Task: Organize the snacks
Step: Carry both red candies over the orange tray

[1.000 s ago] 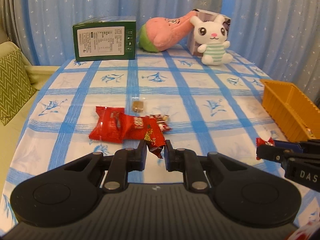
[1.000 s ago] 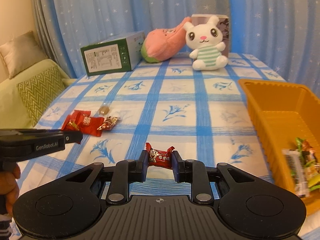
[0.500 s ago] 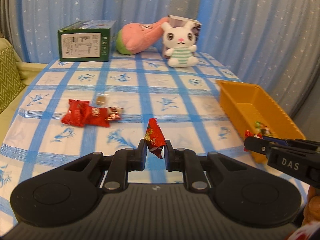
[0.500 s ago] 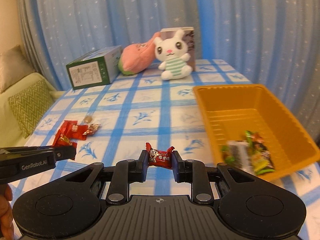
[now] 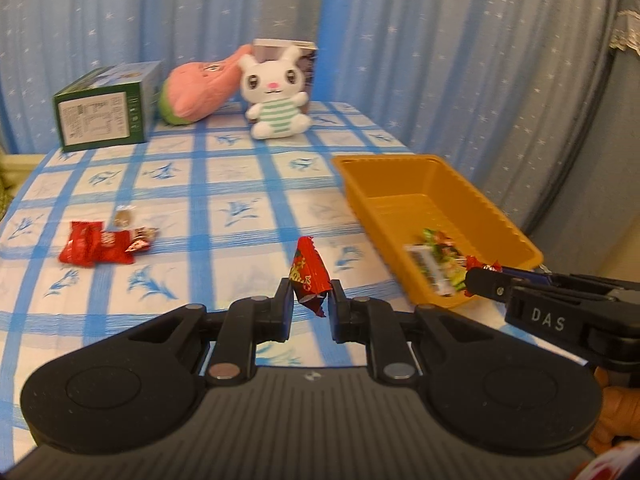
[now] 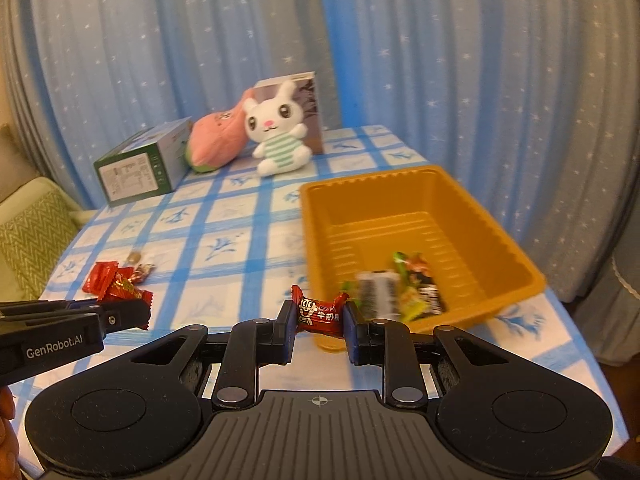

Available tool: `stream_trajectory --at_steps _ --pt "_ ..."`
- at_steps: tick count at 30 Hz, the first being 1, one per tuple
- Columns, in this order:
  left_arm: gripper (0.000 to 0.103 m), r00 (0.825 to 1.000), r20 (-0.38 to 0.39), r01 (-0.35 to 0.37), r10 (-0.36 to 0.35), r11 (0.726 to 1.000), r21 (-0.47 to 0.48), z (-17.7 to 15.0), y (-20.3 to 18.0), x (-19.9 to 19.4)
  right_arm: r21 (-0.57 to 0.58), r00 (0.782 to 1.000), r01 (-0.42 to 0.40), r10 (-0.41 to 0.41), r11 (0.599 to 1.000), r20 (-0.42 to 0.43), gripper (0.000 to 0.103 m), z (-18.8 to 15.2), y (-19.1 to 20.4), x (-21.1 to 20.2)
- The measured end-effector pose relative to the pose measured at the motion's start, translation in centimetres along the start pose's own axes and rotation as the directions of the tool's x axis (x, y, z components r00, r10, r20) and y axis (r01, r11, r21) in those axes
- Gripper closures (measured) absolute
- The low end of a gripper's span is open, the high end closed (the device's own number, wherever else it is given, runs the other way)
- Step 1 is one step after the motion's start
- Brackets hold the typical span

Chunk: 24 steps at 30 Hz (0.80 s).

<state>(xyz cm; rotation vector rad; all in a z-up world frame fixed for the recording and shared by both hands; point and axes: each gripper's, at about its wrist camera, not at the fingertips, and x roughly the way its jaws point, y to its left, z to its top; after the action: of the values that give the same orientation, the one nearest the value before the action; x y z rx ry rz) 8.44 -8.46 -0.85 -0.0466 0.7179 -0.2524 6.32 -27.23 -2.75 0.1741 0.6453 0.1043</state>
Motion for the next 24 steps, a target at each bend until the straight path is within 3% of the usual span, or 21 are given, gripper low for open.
stream_trajectory --at_steps 10,24 --pt "0.087 0.999 -0.005 0.051 -0.051 0.996 0.070 1.2 -4.2 0.8 0.066 0.999 0.051 -0.052 0.997 0.011 0.078 0.1 -4.0 -1.4" --pt "0.087 0.995 -0.025 0.103 -0.101 0.988 0.116 2.3 -7.3 3.0 0.111 0.997 0.075 -0.077 0.991 0.010 0.078 0.7 -6.7 -1.3"
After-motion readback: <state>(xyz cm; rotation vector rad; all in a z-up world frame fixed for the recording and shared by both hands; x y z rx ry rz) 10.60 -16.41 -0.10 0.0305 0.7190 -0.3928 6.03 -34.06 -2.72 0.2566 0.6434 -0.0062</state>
